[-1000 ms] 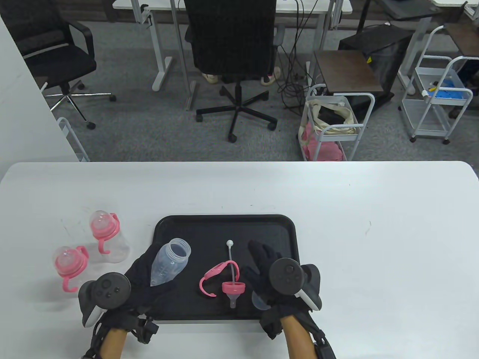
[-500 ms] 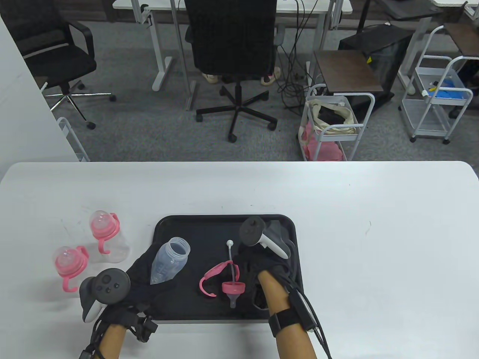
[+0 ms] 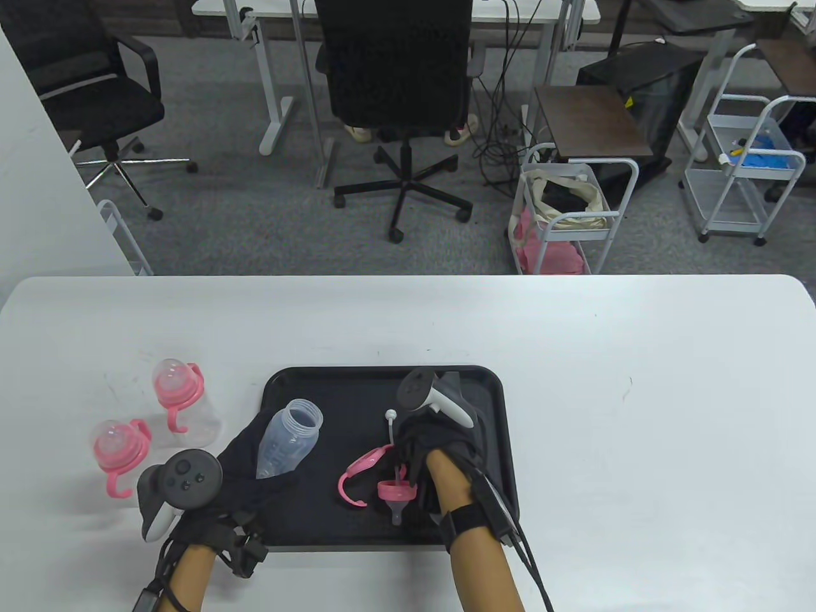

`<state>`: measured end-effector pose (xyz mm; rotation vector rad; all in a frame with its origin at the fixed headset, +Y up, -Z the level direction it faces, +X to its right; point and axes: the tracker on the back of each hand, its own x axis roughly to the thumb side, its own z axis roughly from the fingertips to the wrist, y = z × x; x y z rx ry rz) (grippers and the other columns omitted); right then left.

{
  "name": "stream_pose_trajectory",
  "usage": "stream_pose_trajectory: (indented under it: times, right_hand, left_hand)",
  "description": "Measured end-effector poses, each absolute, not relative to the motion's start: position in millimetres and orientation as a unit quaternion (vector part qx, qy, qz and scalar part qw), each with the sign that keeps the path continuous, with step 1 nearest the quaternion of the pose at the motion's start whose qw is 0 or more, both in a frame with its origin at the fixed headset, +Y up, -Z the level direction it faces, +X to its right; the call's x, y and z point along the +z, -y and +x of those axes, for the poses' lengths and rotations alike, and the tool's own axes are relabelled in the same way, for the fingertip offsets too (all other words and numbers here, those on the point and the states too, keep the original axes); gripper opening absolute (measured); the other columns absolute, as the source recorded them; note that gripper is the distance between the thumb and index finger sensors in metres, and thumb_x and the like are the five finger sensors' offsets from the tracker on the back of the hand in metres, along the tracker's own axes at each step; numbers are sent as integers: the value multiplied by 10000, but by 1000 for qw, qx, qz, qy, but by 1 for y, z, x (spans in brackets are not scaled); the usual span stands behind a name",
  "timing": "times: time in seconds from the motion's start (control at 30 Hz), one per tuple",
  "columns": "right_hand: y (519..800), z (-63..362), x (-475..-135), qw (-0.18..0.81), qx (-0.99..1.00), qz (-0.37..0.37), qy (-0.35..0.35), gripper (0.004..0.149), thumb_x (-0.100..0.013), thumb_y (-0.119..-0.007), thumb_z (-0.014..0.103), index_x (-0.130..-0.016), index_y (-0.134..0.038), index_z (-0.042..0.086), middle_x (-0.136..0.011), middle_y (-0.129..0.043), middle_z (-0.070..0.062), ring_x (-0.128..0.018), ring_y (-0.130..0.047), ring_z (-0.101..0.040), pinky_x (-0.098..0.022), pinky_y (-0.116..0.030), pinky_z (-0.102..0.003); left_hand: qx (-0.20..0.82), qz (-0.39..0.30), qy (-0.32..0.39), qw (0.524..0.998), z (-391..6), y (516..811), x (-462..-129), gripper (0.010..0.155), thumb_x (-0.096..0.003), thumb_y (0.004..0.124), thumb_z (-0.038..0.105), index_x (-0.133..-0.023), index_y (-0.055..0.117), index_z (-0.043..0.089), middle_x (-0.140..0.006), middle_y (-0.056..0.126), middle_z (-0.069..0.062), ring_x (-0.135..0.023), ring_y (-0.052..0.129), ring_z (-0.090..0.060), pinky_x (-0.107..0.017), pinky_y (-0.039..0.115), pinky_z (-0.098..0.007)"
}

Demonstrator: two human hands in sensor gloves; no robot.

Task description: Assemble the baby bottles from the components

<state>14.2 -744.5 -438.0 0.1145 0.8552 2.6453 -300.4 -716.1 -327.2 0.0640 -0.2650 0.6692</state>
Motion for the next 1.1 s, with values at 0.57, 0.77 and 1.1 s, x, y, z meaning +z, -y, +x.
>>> stream_pose_trajectory:
  times: [0.57,0.77,1.1]
  right_hand:
    - [723,22,-434,216,944,52,-245,489,-498,-914,423,-865,-839,108,-490,-974,47,-257,-967,-134,-219,-842,-296]
    - [707,30,-428,233,950,63,-200,483,-494,-913,430,-864,-837,129,-495,-973,53,-271,-971,-137,-231,-845,-296]
    - [675,64,-395,368,926,58,-56,486,-499,-899,449,-863,-826,134,-515,-982,65,-301,-993,-134,-251,-862,-294]
  left_hand:
    - [332,33,126,934,-303,717,-327,982,-399,883,678,-1171,361,366,-1163,627,123,-1059,799,-180,-775,685,-531]
    - [333,30,126,934,-303,717,-327,979,-402,882,676,-1171,362,363,-1164,623,116,-1060,795,-179,-774,685,-532]
    - [347,3,145,927,-302,721,-326,984,-381,912,668,-1163,420,331,-1149,623,66,-1027,799,-185,-773,699,-541]
